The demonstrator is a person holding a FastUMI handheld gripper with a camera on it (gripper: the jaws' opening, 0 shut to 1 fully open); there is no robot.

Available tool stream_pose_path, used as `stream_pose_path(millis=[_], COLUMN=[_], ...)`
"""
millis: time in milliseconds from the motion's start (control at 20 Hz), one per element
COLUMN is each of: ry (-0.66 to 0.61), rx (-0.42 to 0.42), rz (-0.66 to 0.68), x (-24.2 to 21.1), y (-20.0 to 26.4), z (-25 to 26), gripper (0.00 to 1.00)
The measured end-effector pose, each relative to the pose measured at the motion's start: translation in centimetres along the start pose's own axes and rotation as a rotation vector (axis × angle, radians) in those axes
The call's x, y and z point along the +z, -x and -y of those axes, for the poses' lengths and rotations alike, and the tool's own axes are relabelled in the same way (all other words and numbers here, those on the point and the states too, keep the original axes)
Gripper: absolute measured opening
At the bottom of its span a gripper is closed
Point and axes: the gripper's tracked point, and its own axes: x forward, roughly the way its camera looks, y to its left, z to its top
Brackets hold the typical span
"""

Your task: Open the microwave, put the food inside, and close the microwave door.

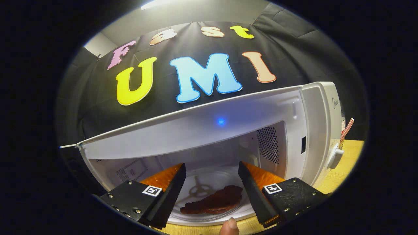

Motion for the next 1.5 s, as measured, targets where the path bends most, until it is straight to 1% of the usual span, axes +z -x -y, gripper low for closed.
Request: stream_pose_path(millis=[150, 400, 500, 650, 800, 900, 1000, 1100, 1200, 1300, 1350, 1450, 1500], ry=[0.048, 0.081, 0.146, 0.232, 0.236, 0.222, 0.231, 0.260, 0.285, 0.306, 0.318, 0.348, 0.376], rx=[0.091, 0.279, 0.367, 0.487, 0.644, 0.747, 0.829, 0.873, 0.910, 0.952, 0.966, 0.982, 0.937], rz=[-0.074, -0.068, -0.069, 0.017, 0.100, 0.080, 0.062, 0.097, 0.103, 0.048, 0.026, -0.015, -0.026], x=[-0.4, 2.9, 3.7, 6.6, 8.4, 7.9, 6.9, 6.4, 4.5, 1.4, 0.2, -2.2, -3.5], y=[4.3, 14.6, 19.1, 25.9, 33.0, 36.8, 39.8, 41.8, 43.0, 43.8, 44.1, 44.0, 43.0], z=[-1.4, -3.8, -5.1, -6.7, -9.6, -11.5, -13.2, -14.8, -16.6, -18.4, -18.8, -19.5, -19.5], gripper=[0.98, 0.98, 0.97, 0.97, 0.97, 0.97, 0.97, 0.97, 0.97, 0.93, 0.87, 0.83, 0.83])
